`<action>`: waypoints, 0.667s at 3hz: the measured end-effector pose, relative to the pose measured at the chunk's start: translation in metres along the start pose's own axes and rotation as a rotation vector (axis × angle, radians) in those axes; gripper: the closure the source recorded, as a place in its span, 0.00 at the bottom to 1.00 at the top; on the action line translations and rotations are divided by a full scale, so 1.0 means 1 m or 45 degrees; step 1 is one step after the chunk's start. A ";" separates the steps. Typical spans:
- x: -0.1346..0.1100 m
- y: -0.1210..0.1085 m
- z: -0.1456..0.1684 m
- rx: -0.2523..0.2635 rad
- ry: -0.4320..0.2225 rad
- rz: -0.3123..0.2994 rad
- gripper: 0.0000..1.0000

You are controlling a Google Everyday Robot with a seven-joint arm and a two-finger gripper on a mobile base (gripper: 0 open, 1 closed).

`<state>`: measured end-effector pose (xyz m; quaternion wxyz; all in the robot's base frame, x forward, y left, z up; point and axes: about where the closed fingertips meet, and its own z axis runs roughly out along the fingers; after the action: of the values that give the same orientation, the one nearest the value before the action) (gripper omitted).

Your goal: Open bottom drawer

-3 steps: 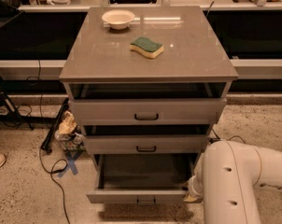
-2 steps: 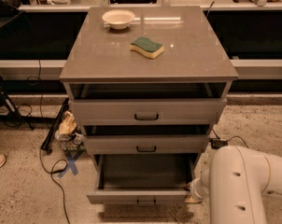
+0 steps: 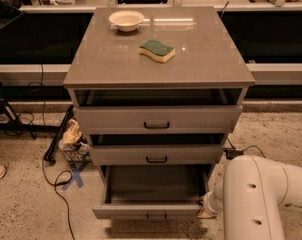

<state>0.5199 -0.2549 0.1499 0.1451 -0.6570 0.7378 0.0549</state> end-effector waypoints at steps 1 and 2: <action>-0.001 0.002 0.001 -0.004 -0.001 0.000 0.82; -0.001 0.003 0.003 -0.007 -0.002 0.000 0.58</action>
Offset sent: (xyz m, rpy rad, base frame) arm -0.0013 0.0012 -0.0013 0.0013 0.0026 0.0009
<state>0.5174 -0.2527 0.1475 0.1441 -0.6573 0.7375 0.0575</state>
